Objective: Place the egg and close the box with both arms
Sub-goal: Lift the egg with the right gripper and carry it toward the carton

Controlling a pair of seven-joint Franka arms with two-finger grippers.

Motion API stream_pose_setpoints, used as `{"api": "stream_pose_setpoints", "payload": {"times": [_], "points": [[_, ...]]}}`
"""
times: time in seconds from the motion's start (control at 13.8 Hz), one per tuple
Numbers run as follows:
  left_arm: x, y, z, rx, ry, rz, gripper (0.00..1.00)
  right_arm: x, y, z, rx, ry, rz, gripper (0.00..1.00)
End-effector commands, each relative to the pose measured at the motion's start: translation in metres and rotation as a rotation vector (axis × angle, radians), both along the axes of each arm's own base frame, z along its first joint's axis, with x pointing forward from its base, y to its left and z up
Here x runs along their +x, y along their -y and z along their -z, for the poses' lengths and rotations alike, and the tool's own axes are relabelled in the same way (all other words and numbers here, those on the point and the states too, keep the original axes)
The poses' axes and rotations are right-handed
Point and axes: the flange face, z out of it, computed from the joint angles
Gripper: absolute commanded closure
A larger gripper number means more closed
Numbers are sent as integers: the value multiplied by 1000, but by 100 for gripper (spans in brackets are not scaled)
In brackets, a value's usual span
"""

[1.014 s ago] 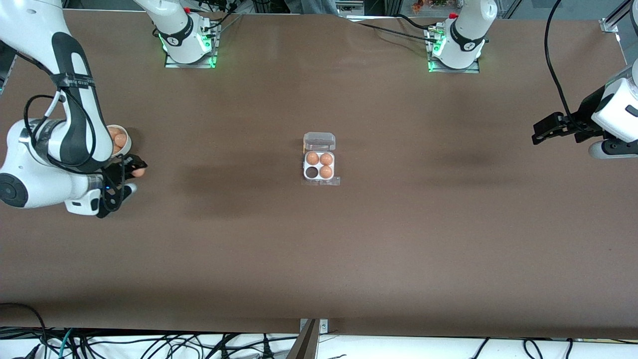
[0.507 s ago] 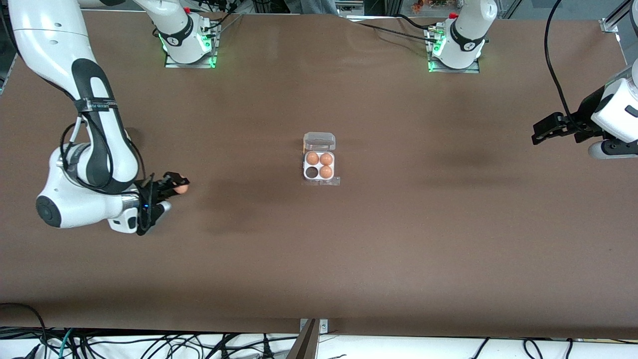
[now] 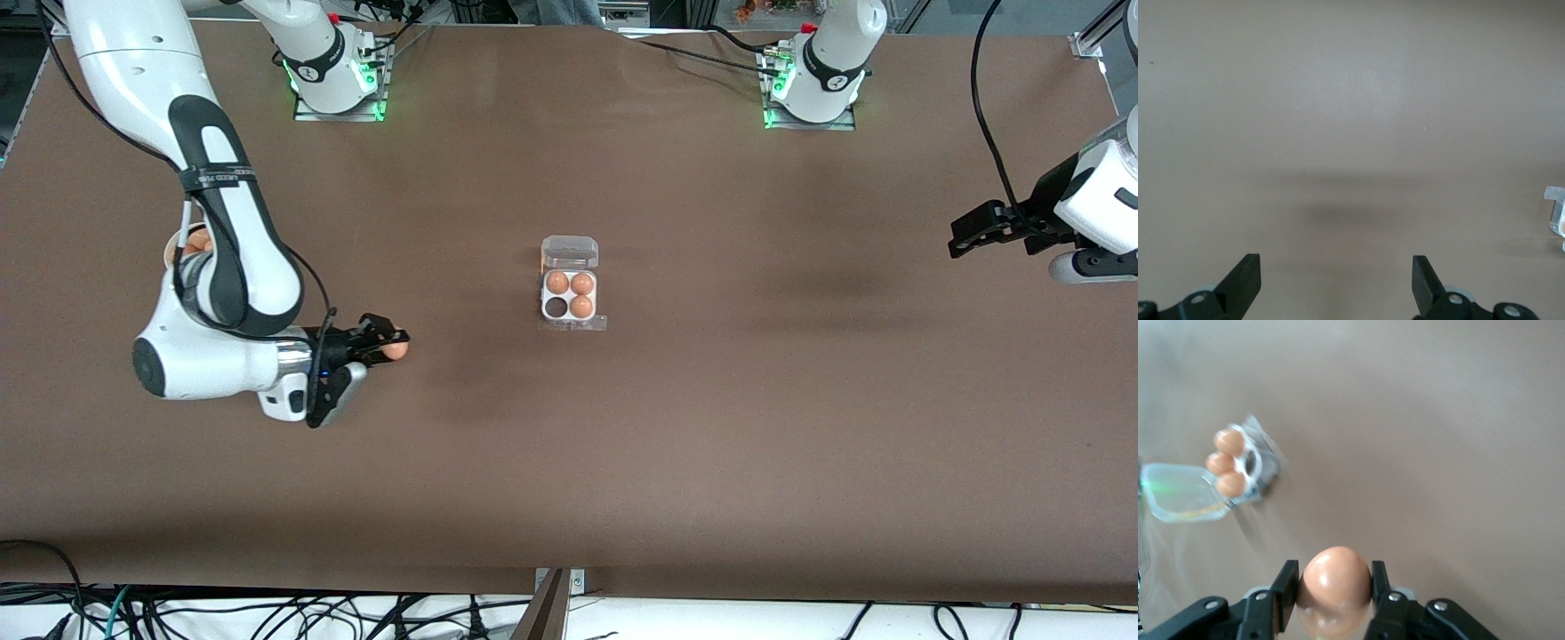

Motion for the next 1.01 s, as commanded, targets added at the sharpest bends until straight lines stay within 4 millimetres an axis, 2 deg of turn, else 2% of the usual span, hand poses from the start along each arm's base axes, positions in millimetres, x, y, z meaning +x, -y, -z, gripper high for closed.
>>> {"api": "stream_pose_setpoints", "payload": {"times": [0.0,0.29,0.43,0.65,0.94], "points": [[0,-2,-2,-14,-6,18,0,-16,-14,4,106,111,-66,65],[0,-2,-2,-14,-6,16,0,-38,-39,34,263,308,-211,67],[0,-2,-1,-14,-9,18,0,-42,-52,43,323,392,-247,67],[1,-2,-1,-14,-7,16,0,-51,-83,50,420,438,-247,67],[1,-2,-1,-13,-7,16,0,-65,-122,64,441,447,-199,70]]}}
